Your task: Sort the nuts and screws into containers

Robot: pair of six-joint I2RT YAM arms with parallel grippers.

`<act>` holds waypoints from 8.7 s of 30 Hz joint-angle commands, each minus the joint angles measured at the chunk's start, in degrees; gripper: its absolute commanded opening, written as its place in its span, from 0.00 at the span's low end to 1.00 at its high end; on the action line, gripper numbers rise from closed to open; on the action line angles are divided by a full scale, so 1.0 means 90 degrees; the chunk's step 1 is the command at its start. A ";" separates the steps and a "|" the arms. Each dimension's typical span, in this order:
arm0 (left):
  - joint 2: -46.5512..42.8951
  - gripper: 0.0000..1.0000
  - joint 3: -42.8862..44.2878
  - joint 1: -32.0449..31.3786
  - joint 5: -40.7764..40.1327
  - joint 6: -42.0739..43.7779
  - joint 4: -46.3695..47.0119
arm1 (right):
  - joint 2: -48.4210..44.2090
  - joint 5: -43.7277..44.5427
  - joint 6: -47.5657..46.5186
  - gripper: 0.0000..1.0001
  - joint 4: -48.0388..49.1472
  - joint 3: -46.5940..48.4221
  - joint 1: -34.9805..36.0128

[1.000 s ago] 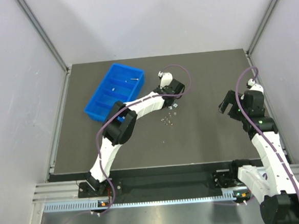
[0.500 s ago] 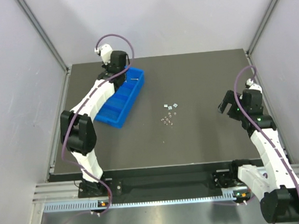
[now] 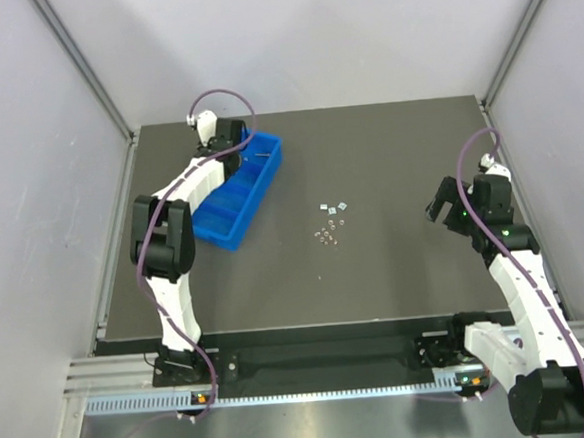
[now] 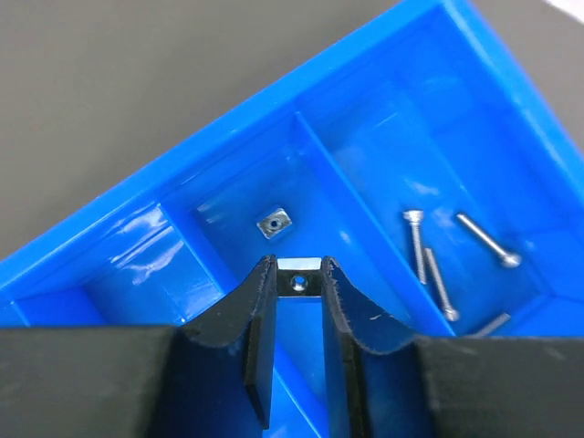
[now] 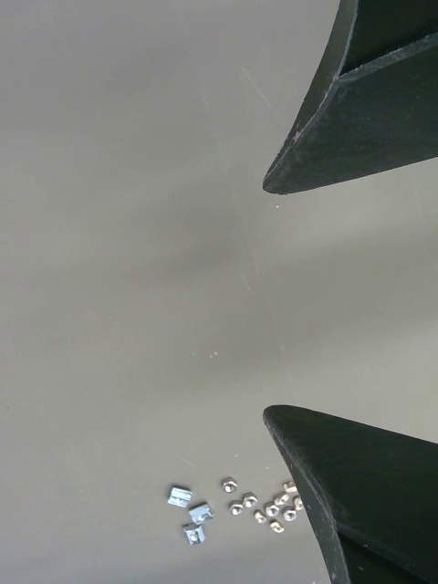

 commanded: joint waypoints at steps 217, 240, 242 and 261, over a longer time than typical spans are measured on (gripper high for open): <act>0.0325 0.42 0.0686 0.0060 0.0643 0.0757 -0.0467 | -0.0224 0.0318 0.0030 1.00 -0.0037 -0.0042 0.0047; 0.0275 0.70 0.1134 -0.3035 0.2789 0.1586 -0.0448 | -0.0448 0.0522 -0.0048 0.99 -0.0223 -0.0101 0.0047; 0.0637 0.69 0.1397 -0.3065 0.2947 0.1743 -0.0535 | -0.0546 0.0571 -0.0058 1.00 -0.0242 -0.0120 0.0047; 0.1751 0.60 0.1878 -0.3240 0.3016 0.2329 -0.1200 | -0.0556 0.0591 -0.0077 1.00 -0.0242 -0.0081 0.0047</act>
